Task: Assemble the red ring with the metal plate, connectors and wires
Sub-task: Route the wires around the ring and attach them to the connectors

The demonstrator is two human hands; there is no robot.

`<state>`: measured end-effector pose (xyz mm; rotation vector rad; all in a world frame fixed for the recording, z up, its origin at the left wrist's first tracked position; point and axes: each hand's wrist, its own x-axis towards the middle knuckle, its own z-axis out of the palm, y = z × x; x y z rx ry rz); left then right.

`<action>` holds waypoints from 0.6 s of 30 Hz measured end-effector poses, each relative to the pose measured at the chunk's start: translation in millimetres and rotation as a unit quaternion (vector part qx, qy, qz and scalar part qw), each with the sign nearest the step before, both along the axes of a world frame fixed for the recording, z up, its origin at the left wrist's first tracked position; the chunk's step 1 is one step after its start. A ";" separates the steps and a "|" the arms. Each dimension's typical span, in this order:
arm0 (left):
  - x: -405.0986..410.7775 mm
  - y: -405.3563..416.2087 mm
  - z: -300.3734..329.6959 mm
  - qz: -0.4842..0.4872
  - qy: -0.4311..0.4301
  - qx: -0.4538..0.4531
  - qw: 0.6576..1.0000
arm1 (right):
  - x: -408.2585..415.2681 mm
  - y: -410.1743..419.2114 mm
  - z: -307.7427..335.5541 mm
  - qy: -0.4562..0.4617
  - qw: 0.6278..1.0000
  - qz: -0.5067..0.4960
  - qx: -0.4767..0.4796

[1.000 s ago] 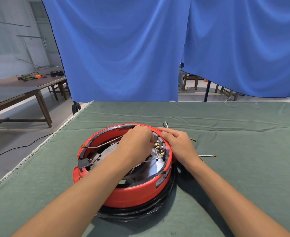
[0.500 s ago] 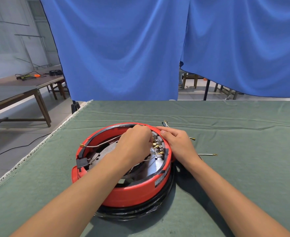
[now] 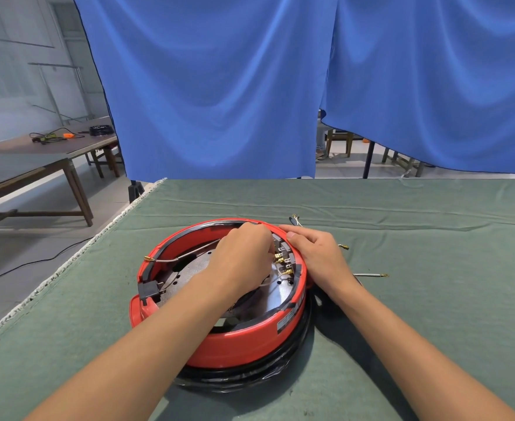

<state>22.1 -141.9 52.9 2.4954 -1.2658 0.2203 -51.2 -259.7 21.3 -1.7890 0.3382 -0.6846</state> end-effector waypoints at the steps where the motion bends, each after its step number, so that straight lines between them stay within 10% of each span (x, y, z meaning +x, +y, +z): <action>1: 0.0 0.0 -0.2 0.000 0.001 -0.002 1.000 | -0.1 0.5 0.1 0.000 1.000 -0.003 -0.002; 18: -1.3 -9.6 -7.4 0.000 0.029 -0.050 0.998 | -1.5 8.1 0.2 0.004 0.999 -0.038 -0.026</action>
